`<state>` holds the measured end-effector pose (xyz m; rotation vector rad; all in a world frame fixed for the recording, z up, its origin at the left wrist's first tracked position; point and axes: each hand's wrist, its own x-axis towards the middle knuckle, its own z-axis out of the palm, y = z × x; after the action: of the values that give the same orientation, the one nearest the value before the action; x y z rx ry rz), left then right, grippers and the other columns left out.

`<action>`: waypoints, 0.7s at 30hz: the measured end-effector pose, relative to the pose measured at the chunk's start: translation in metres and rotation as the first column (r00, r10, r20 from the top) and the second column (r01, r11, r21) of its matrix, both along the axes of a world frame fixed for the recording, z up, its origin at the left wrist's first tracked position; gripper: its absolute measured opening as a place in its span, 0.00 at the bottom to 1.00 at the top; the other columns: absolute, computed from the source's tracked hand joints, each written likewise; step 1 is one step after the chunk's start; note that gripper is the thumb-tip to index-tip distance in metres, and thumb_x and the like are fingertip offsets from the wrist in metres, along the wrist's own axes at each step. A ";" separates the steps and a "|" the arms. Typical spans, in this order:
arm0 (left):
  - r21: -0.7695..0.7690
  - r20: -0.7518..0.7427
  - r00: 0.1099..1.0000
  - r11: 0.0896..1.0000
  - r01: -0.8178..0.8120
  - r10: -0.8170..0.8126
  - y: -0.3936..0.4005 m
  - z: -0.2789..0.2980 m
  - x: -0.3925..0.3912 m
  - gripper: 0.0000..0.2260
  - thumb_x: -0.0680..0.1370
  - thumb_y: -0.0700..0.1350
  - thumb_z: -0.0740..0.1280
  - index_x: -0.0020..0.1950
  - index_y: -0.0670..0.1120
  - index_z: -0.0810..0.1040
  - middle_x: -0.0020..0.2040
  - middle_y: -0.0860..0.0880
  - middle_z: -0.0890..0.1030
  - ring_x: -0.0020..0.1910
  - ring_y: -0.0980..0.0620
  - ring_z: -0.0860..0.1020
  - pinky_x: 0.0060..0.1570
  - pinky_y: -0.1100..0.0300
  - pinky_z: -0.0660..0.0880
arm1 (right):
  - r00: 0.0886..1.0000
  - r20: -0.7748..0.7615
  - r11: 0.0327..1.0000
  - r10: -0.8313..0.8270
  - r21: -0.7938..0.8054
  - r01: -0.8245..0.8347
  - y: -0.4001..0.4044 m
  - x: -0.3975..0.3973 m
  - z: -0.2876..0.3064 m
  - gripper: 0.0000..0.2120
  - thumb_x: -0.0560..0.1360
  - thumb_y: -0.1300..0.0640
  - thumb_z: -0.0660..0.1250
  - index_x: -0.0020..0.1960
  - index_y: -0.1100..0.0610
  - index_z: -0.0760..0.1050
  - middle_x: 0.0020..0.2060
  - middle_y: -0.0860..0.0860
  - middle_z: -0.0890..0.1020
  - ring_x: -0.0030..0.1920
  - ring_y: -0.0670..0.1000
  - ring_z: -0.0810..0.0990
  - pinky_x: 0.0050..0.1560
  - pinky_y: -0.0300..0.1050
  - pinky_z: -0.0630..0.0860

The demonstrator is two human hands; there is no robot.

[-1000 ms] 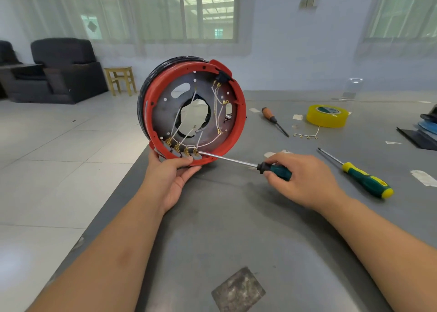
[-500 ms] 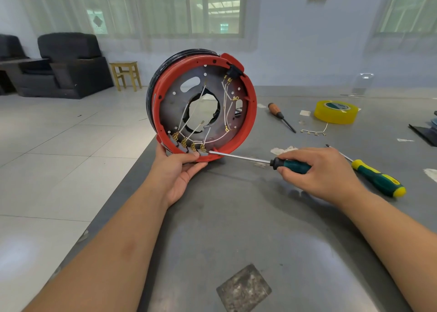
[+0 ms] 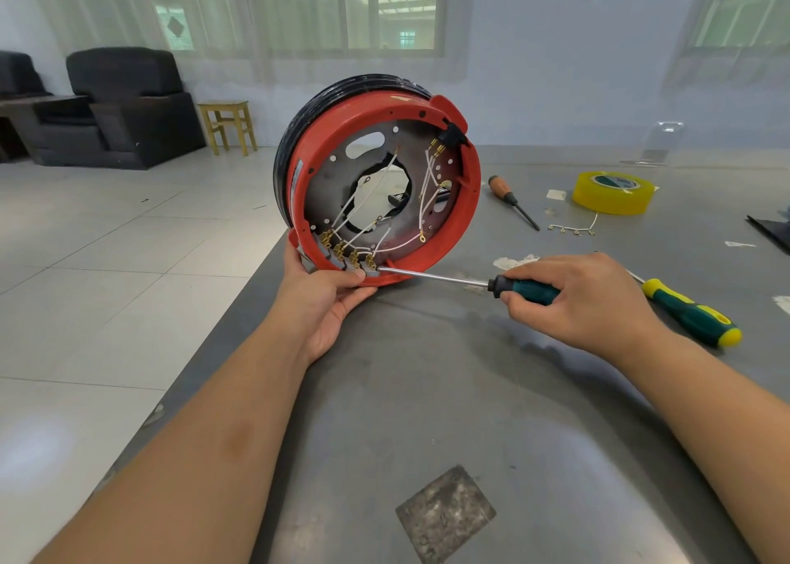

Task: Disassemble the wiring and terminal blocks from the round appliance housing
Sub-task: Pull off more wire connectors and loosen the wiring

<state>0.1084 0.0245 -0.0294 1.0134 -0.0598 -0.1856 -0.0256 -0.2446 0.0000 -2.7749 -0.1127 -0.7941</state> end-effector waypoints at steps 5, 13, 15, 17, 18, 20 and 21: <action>0.028 -0.005 1.000 0.999 -0.026 0.026 -0.001 0.001 -0.002 0.42 0.73 0.19 0.65 0.73 0.61 0.67 0.66 0.43 0.79 0.49 0.38 0.87 0.44 0.45 0.85 | 0.999 0.033 1.000 0.024 -0.009 -0.024 0.002 -0.001 -0.005 0.11 0.73 0.46 0.70 0.54 0.45 0.86 0.41 0.46 0.86 0.42 0.53 0.82 0.42 0.50 0.81; -0.017 -0.077 0.995 0.997 -0.070 0.068 0.002 0.003 -0.001 0.41 0.75 0.20 0.63 0.77 0.57 0.61 0.65 0.37 0.78 0.50 0.36 0.87 0.46 0.43 0.85 | 0.997 0.032 0.998 0.063 -0.014 -0.063 0.013 -0.002 -0.009 0.10 0.75 0.46 0.69 0.53 0.48 0.84 0.40 0.47 0.84 0.41 0.53 0.80 0.39 0.52 0.80; -0.035 -0.082 0.994 0.996 -0.081 0.078 0.002 0.003 -0.002 0.40 0.75 0.20 0.63 0.77 0.55 0.62 0.66 0.36 0.78 0.50 0.35 0.87 0.49 0.41 0.85 | 0.997 0.021 0.997 0.070 -0.014 -0.070 0.016 -0.002 -0.010 0.11 0.76 0.45 0.68 0.53 0.48 0.84 0.39 0.46 0.83 0.41 0.53 0.79 0.38 0.52 0.79; -0.056 -0.091 0.992 0.994 -0.093 0.087 0.002 0.004 -0.002 0.38 0.75 0.20 0.63 0.75 0.54 0.62 0.66 0.36 0.79 0.51 0.35 0.87 0.53 0.39 0.84 | 0.997 0.018 0.997 0.073 -0.015 -0.073 0.018 -0.001 -0.011 0.12 0.76 0.44 0.67 0.53 0.49 0.84 0.39 0.47 0.83 0.40 0.52 0.78 0.38 0.52 0.79; -0.067 -0.099 0.991 0.993 -0.102 0.095 0.002 0.004 -0.002 0.37 0.75 0.20 0.63 0.73 0.54 0.63 0.66 0.36 0.79 0.51 0.35 0.87 0.54 0.38 0.83 | 0.997 0.016 0.997 0.076 -0.013 -0.076 0.019 -0.001 -0.011 0.13 0.77 0.44 0.67 0.54 0.50 0.84 0.39 0.47 0.83 0.39 0.52 0.78 0.37 0.51 0.78; -0.084 -0.107 0.988 0.989 -0.119 0.110 0.002 0.004 -0.002 0.36 0.75 0.20 0.64 0.72 0.54 0.64 0.65 0.36 0.79 0.51 0.35 0.87 0.54 0.38 0.83 | 0.996 0.016 0.997 0.083 -0.006 -0.083 0.022 0.000 -0.012 0.13 0.77 0.44 0.67 0.54 0.50 0.84 0.38 0.47 0.82 0.38 0.50 0.77 0.36 0.48 0.77; -0.089 -0.110 0.987 0.988 -0.124 0.114 0.001 0.004 -0.002 0.35 0.75 0.20 0.64 0.71 0.54 0.64 0.65 0.36 0.79 0.51 0.35 0.87 0.54 0.38 0.83 | 0.996 0.017 0.996 0.085 -0.001 -0.085 0.022 0.000 -0.011 0.12 0.77 0.44 0.67 0.53 0.50 0.84 0.38 0.47 0.82 0.38 0.50 0.77 0.35 0.46 0.76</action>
<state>0.1062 0.0260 -0.0251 0.9071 0.0865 -0.1249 -0.0254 -0.2227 -0.0113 -2.7430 -0.2328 -0.7961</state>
